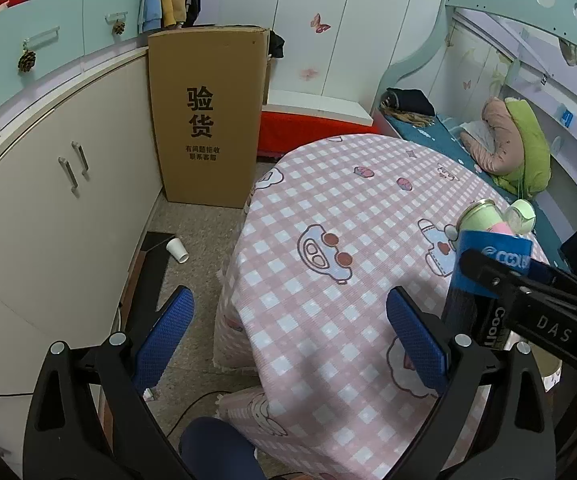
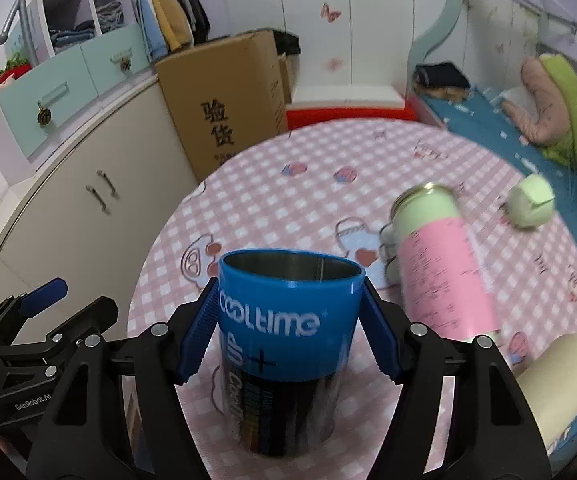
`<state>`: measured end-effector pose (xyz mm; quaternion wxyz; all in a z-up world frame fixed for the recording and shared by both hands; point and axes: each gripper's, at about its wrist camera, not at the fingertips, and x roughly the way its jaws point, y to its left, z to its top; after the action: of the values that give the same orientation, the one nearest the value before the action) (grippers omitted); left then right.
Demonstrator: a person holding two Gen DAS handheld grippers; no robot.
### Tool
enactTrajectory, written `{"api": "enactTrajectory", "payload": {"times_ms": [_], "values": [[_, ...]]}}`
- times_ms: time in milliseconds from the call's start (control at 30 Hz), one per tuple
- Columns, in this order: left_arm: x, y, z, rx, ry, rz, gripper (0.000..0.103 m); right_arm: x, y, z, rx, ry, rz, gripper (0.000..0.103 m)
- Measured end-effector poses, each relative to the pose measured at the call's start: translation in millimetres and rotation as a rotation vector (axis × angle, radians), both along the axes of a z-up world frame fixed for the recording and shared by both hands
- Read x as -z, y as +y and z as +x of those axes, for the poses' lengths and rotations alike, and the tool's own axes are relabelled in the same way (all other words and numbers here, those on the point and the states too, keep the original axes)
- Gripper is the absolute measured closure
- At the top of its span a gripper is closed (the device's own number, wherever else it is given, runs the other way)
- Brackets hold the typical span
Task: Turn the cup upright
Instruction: 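Lower the can open end up onto the tablecloth with the right gripper, then open the right gripper and release the upright can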
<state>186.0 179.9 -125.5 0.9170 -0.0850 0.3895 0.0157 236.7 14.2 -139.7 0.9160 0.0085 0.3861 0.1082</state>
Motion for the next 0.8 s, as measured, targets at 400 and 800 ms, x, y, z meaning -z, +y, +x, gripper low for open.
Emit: {"api": "enactTrajectory", "payload": {"times_ms": [400, 800], "values": [[-5, -10, -6, 0.007, -0.006, 0.014, 0.010, -5, -5, -21, 0.002, -0.049, -0.027, 0.036], [-15, -18, -29, -0.005, -0.016, 0.035, 0.010, -6, -7, -52, -0.010, -0.046, 0.000, 0.028]]}}
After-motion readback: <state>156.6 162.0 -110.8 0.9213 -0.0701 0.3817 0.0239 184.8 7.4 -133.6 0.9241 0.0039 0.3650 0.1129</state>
